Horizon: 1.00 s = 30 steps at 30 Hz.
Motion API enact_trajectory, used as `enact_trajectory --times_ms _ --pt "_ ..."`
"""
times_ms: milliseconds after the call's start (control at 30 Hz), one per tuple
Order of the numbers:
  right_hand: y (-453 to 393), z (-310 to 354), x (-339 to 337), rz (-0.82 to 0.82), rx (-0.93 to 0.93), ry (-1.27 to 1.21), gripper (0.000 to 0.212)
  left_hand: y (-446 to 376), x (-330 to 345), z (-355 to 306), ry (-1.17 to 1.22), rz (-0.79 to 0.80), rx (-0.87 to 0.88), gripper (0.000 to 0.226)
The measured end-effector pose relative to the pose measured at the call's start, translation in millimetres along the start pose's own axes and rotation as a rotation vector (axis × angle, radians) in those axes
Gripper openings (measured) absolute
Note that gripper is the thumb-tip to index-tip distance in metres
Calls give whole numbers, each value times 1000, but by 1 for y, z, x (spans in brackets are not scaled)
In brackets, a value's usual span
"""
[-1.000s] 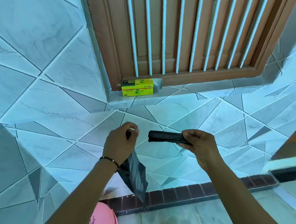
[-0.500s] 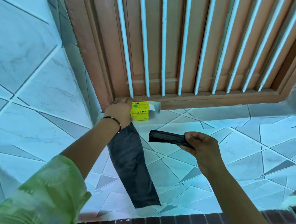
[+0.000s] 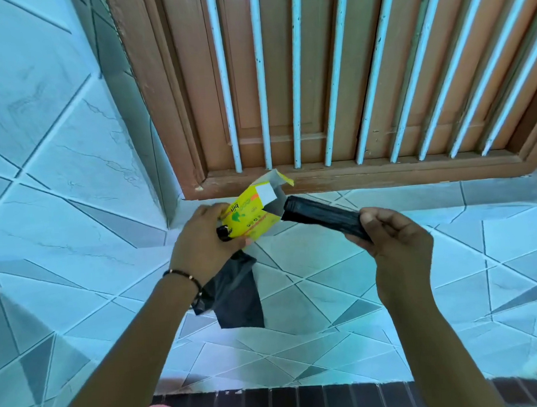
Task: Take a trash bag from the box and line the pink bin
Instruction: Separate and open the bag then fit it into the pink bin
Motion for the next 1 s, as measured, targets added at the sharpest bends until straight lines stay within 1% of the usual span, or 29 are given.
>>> enact_trajectory --times_ms 67,133,233,367,533,633,700,767,833,933,1000 --pt "5 19 4 8 -121 123 17 16 5 12 82 42 -41 54" --pt "16 31 12 52 -223 276 16 28 11 26 108 69 -73 55" --pt "41 39 27 129 -299 460 14 49 18 42 98 101 -76 55" --pt "72 46 36 162 -333 516 13 79 21 63 125 153 -96 56" --pt "111 52 41 183 -299 532 12 115 16 86 178 184 -92 57" --pt "138 64 47 255 -366 646 11 136 5 100 228 175 -113 57" --pt "155 70 54 334 -417 732 11 150 1 106 231 198 -103 66" --pt "169 66 62 434 -368 777 9 162 1 109 223 230 -74 78" --pt "185 55 65 488 -238 758 10 174 0 110 220 259 -55 80" --pt "203 44 57 440 -68 665 24 188 0 111 255 280 -46 75" --pt "210 43 52 398 -19 620 25 195 -1 113 307 287 -63 69"
Point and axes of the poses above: each hand's wrist, its own y-axis away from the middle knuckle, its own x-axis out of the palm, z = x × y, the point moved 10 cm from there along -y, towards the middle knuckle, and after that the axes turned 13 degrees about -x, right-handed, at the moved point
